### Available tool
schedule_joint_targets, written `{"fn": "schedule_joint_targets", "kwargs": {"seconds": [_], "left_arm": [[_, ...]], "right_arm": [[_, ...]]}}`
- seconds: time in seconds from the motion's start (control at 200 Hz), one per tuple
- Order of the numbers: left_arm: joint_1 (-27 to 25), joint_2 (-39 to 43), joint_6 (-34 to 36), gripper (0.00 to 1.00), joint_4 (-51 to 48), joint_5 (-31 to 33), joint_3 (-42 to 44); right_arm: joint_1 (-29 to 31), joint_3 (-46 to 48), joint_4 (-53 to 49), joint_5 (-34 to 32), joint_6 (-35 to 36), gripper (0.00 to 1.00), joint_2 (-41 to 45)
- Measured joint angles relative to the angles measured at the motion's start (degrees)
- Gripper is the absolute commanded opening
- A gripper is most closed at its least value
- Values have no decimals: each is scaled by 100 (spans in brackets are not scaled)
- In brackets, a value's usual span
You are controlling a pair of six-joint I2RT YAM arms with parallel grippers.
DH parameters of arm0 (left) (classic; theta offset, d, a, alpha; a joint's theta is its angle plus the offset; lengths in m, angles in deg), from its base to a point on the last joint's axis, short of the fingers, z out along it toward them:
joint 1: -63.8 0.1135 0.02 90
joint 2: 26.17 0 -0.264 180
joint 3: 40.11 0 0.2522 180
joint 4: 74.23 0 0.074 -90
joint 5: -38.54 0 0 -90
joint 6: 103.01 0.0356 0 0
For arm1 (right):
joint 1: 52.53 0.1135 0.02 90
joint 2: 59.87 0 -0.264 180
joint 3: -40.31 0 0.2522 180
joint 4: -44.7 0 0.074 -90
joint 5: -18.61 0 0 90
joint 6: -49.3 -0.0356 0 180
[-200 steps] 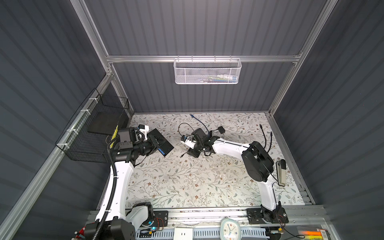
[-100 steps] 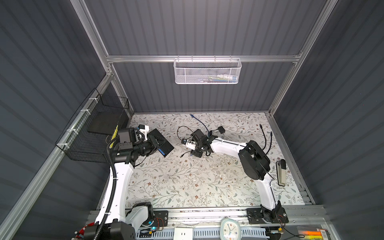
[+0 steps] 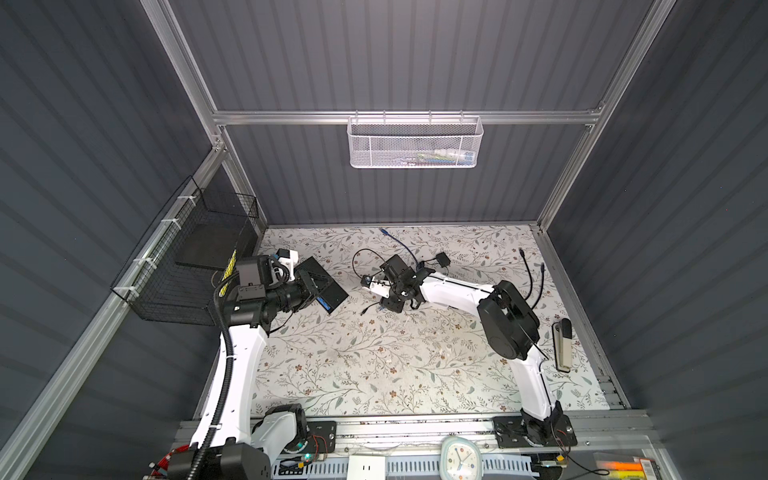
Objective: Insert the plug into the switch port
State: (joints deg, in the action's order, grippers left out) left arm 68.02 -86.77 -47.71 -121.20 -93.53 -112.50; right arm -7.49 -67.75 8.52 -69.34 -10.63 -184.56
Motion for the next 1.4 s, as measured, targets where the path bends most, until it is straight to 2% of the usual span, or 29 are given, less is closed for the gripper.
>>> {"fn": "schedule_joint_targets", "kwargs": {"seconds": [0.405,0.65,1.401], "left_arm": [[0,2,-42,7,28,-2,24],[0,2,-42,7,33,-2,24],[0,2,-46,8,221,-22,140]], "right_arm": [[-173,-599,-168,-114,210,43,-234],[-208,-621,-286,-46,212,43,-455],[-173,46,-136,101,140,44,-52]]}}
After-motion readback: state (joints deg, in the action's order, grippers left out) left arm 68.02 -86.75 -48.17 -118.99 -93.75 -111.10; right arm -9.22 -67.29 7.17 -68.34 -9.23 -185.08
